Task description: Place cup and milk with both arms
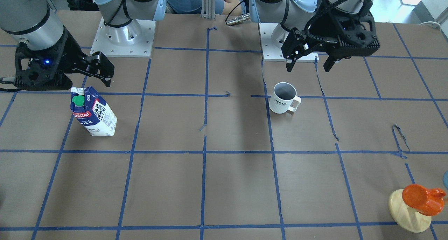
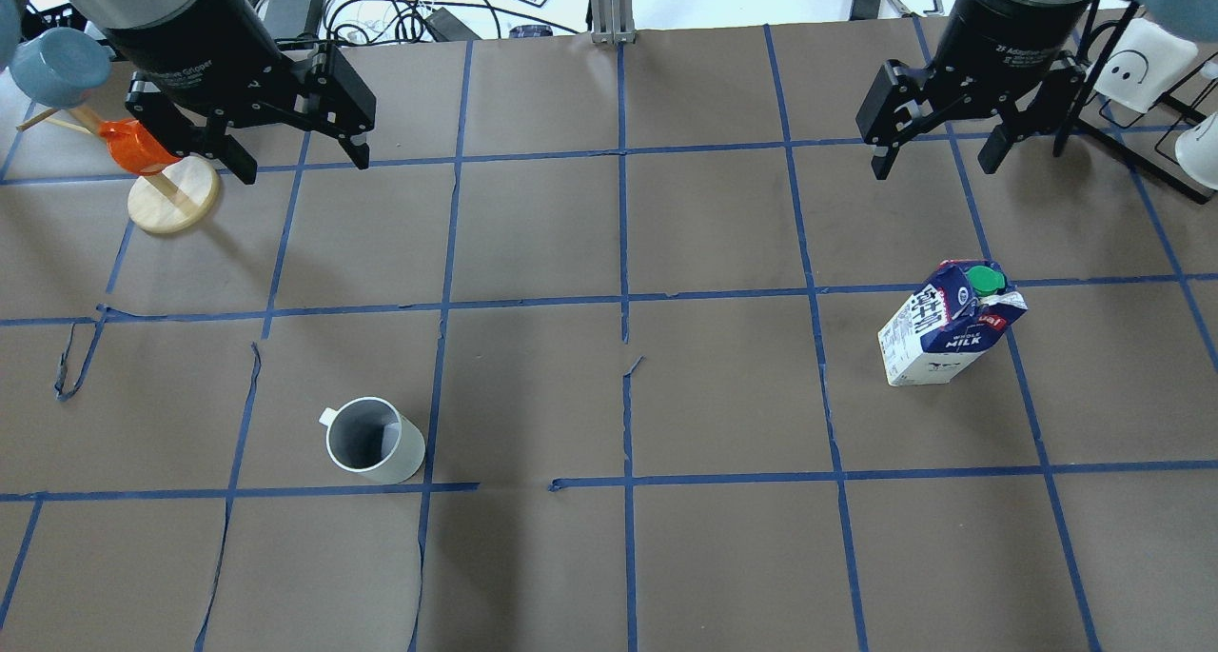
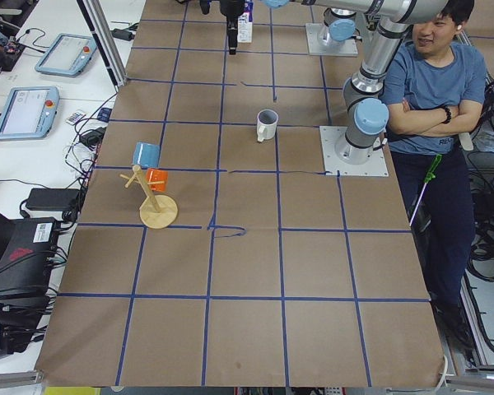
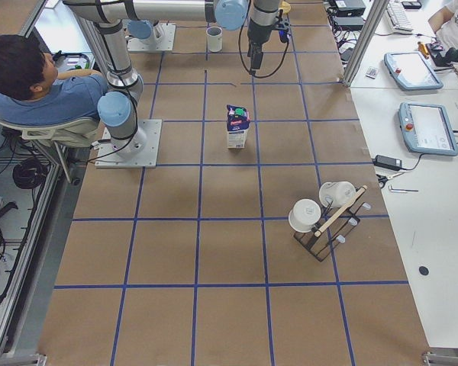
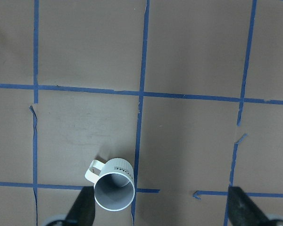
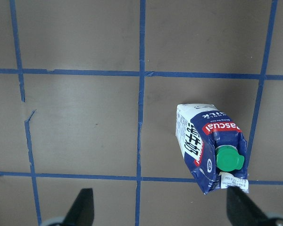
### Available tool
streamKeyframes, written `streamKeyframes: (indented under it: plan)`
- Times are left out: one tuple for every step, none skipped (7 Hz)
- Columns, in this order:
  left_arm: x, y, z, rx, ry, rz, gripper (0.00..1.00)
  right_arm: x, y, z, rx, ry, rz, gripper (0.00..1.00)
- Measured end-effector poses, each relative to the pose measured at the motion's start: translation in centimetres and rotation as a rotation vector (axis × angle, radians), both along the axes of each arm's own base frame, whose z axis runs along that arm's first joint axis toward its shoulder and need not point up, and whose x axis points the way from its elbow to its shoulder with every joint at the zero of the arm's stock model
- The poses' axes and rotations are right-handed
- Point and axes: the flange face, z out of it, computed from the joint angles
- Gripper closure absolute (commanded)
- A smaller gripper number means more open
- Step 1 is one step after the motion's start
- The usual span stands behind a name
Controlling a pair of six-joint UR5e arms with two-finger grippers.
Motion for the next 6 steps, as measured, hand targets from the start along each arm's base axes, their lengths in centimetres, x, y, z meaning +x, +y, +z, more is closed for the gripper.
streamKeyframes:
  plan:
    - [0.01,0.0,0.0,0.0,-0.001,0.0,0.0,-0.16,-0.23,-0.19,-0.003,-0.004,-0.005,0.0]
    - [0.02,0.01,-0.01,0.0,-0.001,0.0,0.0,-0.35,-0.53,-0.15,-0.02,-0.002,-0.01,0.0]
    - [0.02,0.01,-0.01,0.001,-0.002,0.0,0.0,-0.44,-0.67,0.11,-0.04,0.0,-0.012,0.0]
    - [0.02,0.02,-0.04,0.002,-0.002,0.0,0.0,-0.48,-0.66,0.29,-0.049,0.002,-0.012,0.0]
    - [0.02,0.02,-0.07,0.003,-0.002,-0.001,0.0,-0.53,-0.65,0.32,-0.051,0.007,-0.012,0.0]
    - [0.01,0.04,-0.05,0.002,-0.001,-0.001,0.0,-0.59,-0.62,0.36,-0.052,0.01,-0.012,0.0]
